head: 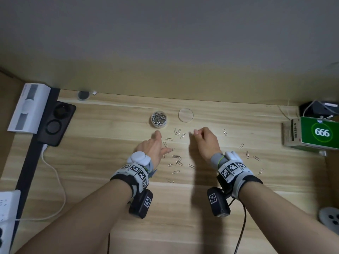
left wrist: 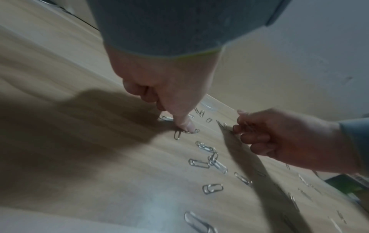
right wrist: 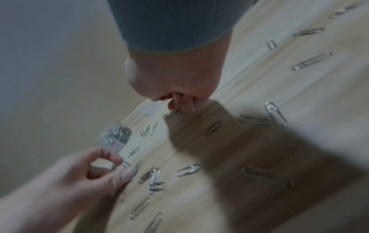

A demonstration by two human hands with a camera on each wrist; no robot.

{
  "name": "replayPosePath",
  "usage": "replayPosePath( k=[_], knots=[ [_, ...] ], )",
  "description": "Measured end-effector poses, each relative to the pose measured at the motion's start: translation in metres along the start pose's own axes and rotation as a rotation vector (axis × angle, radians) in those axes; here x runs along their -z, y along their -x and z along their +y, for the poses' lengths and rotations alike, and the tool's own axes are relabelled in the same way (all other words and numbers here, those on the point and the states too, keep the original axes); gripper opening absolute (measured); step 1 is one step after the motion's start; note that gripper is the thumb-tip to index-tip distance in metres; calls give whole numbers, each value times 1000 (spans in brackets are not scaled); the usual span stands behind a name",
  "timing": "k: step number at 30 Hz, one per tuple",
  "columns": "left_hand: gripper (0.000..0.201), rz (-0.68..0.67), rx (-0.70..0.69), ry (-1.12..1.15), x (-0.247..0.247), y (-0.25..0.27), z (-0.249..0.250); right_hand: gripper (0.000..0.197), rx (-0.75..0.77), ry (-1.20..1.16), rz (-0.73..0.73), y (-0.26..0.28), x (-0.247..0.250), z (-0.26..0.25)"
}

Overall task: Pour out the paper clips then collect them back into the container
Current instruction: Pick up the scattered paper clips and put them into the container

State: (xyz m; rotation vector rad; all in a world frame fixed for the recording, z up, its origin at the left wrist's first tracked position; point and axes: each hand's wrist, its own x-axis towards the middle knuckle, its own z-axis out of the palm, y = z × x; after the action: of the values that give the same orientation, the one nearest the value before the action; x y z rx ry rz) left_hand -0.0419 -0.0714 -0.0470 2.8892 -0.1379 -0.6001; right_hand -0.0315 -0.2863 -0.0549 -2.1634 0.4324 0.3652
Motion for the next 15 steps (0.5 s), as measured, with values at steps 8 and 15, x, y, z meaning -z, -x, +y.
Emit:
replayPosePath(
  k=[8, 15],
  knots=[
    [35, -20, -20, 19, -12, 11, 9, 21, -384, -880, -323, 22, 7, -1],
    [22, -87, -73, -135, -10, 14, 20, 20, -442, -872, -319, 34, 6, 9]
  ],
)
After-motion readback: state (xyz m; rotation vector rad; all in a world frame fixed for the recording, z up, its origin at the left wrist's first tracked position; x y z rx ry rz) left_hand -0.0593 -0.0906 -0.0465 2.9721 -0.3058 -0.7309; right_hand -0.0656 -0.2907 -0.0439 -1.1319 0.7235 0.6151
